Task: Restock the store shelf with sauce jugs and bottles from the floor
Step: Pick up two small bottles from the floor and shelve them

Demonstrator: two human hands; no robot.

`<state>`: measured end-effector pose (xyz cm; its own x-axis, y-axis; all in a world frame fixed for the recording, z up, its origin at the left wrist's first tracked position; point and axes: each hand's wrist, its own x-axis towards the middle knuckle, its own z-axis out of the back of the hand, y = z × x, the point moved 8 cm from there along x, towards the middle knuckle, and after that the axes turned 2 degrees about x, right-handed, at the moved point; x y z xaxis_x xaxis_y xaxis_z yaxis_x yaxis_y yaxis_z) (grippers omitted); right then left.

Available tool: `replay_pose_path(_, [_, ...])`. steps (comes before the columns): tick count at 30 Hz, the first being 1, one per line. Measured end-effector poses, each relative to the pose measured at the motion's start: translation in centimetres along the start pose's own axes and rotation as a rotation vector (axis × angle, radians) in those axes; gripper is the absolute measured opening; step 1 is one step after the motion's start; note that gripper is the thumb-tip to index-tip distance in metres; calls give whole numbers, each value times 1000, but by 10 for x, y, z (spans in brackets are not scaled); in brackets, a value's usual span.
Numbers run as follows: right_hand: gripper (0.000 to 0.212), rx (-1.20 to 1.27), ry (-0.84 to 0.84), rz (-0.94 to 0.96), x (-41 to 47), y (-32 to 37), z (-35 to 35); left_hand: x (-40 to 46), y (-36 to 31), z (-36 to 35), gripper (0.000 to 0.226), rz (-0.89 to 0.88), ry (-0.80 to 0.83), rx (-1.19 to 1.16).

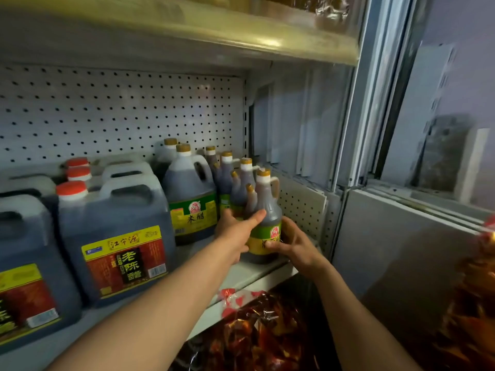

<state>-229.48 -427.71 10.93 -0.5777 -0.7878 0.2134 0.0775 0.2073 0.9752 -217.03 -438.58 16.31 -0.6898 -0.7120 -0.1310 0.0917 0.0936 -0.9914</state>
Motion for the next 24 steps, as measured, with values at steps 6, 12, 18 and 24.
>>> replay_pose_path(6, [81,32,65,-30,7,-3,3,2,1,-4,87,77,75,2])
replay_pose_path(12, [82,27,89,-28,9,-3,3,2,2,-6,92,102,142,23])
replay_pose_path(18, [78,-15,100,-24,11,-1,17,2,1,-18,91,103,119,16])
replay_pose_path(24, [72,-33,108,-31,12,-4,20,6,3,-22,89,86,89,20])
